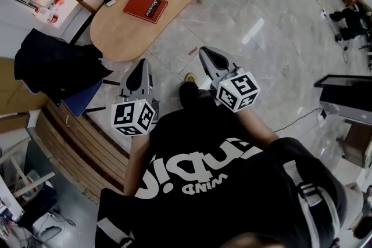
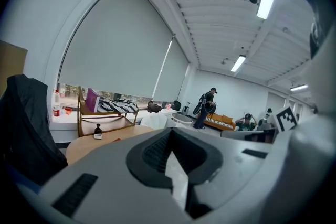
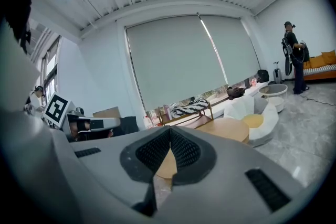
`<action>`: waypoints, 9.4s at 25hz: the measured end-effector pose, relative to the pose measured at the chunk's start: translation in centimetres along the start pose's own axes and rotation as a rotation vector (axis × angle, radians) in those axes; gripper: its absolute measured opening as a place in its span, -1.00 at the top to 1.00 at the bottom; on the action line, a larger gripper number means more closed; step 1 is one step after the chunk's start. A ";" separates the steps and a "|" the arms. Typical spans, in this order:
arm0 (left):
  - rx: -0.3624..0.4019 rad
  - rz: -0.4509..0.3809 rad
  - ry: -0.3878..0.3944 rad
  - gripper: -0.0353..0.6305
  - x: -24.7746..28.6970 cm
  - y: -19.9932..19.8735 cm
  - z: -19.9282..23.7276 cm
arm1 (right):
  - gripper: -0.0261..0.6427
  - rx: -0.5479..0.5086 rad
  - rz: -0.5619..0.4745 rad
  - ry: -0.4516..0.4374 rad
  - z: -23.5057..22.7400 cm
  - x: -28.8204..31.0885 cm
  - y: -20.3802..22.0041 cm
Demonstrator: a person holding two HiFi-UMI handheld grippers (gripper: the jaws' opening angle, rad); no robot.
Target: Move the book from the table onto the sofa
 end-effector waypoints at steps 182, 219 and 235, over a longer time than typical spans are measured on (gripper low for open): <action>-0.246 0.049 -0.427 0.25 40.7 5.7 35.5 | 0.20 0.026 0.303 -0.454 -19.0 56.7 14.9; -0.572 0.291 -0.524 0.25 42.9 22.7 42.3 | 0.20 0.018 0.755 -0.477 -22.6 63.3 32.2; -0.631 0.299 -0.478 0.25 43.6 22.8 42.8 | 0.21 0.098 0.778 -0.542 -22.6 63.4 32.7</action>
Point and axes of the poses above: the fingertips, and each gripper's own axes: x forward along the fingers, z to its left, y out of its underside, the point moved 6 cm from there along -x, backward along the fingers, and after that the axes turned 11 degrees about -x, right-handed, at the moved point
